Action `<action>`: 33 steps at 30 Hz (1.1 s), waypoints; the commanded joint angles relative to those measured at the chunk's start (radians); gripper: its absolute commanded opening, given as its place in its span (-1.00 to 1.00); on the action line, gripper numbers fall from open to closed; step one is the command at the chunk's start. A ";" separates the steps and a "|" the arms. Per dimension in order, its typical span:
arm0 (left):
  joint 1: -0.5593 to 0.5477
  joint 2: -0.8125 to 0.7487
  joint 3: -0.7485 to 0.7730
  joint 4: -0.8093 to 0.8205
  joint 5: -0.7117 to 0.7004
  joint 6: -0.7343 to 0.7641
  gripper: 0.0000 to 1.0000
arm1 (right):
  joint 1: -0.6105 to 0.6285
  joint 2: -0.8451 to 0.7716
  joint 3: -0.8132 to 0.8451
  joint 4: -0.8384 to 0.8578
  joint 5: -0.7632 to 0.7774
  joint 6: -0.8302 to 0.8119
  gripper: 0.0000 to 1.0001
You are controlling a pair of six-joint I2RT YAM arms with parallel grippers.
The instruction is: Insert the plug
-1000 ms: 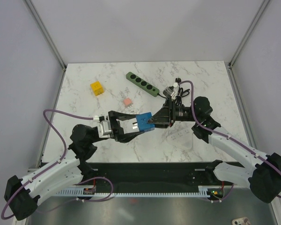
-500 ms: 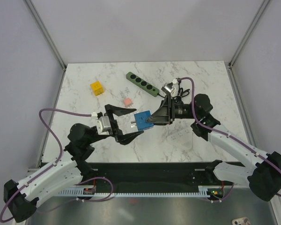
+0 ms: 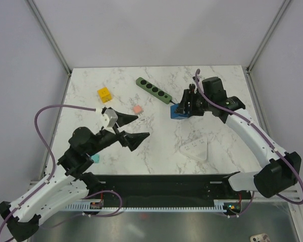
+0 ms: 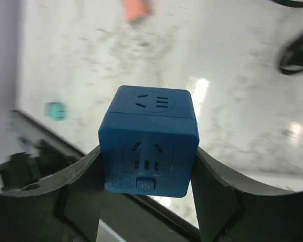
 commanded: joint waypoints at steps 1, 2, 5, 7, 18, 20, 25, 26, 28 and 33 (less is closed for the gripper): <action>0.003 0.094 0.155 -0.280 -0.114 -0.104 0.99 | 0.002 0.038 0.081 -0.322 0.407 -0.279 -1.00; 0.003 0.114 0.191 -0.341 -0.129 -0.115 0.99 | 0.002 0.042 0.075 -0.334 0.460 -0.299 -1.00; 0.003 0.144 0.193 -0.360 -0.149 -0.146 0.99 | 0.002 0.061 0.035 -0.371 0.534 -0.366 -1.00; 0.003 0.127 0.183 -0.360 -0.170 -0.171 1.00 | 0.002 0.062 -0.008 -0.380 0.503 -0.421 -1.00; 0.003 0.053 0.101 -0.327 -0.118 -0.365 0.94 | 0.002 0.200 -0.025 -0.455 0.294 -0.607 -1.00; 0.003 0.056 0.115 -0.350 -0.073 -0.373 0.93 | 0.001 0.242 -0.022 -0.458 0.272 -0.618 -1.00; 0.003 0.027 0.086 -0.388 -0.080 -0.363 0.94 | -0.010 0.279 -0.012 -0.466 0.335 -0.600 -1.00; 0.003 0.029 0.077 -0.389 -0.080 -0.369 0.93 | -0.018 0.282 -0.008 -0.471 0.340 -0.598 -1.00; 0.003 0.050 0.057 -0.389 -0.095 -0.428 0.92 | -0.018 0.288 0.021 -0.498 0.343 -0.595 -1.00; 0.003 0.137 0.040 -0.374 -0.056 -0.515 0.86 | -0.031 0.271 0.076 -0.549 0.328 -0.596 -1.00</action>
